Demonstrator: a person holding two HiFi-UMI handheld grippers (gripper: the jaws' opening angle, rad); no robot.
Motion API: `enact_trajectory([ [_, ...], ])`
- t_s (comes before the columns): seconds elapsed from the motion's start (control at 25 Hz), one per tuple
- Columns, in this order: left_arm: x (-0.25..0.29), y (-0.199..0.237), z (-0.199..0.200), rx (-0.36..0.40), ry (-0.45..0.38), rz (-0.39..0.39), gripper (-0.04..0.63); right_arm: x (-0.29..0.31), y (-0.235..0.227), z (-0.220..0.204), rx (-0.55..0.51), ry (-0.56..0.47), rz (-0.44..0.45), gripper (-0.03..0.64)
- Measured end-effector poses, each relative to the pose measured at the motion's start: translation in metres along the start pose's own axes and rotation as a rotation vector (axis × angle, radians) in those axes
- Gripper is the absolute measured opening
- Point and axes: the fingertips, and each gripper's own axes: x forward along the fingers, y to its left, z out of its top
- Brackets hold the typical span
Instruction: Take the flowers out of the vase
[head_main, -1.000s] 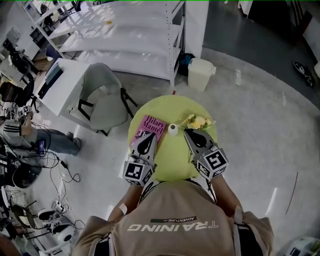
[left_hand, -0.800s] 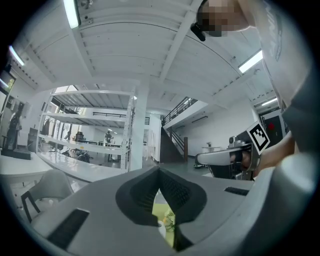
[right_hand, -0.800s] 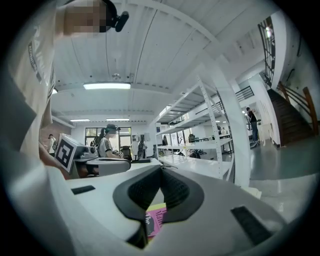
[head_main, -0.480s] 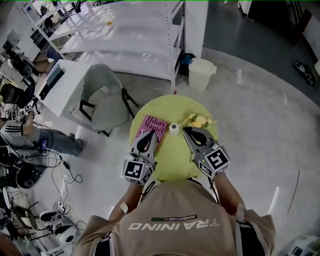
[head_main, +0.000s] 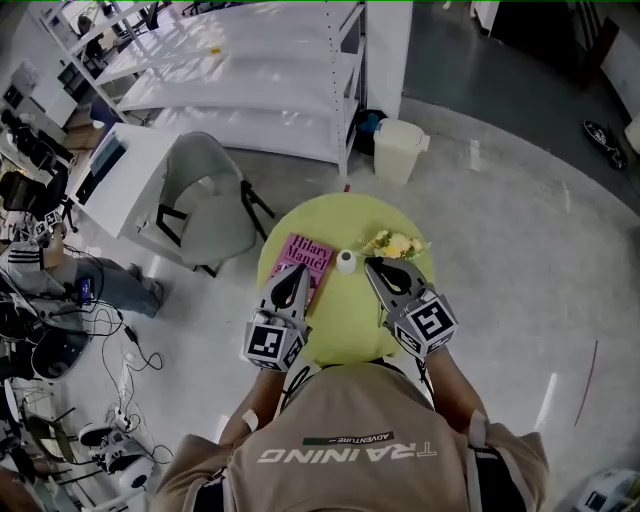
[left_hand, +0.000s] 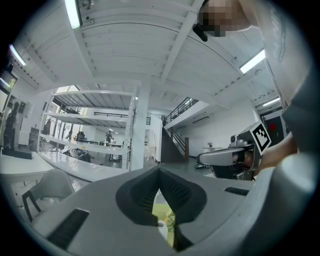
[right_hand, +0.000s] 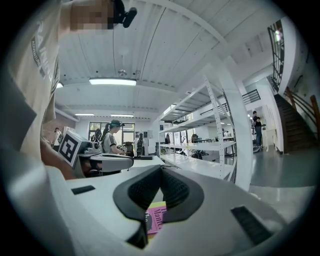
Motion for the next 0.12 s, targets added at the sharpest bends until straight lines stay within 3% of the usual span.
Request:
enact_trajectory([
  [0.12, 0.0001, -0.0022, -0.0016, 0.004, 0.006, -0.004, 0.006, -0.0026, -0.0017, -0.001, 0.004, 0.0, -0.009, 0.002],
])
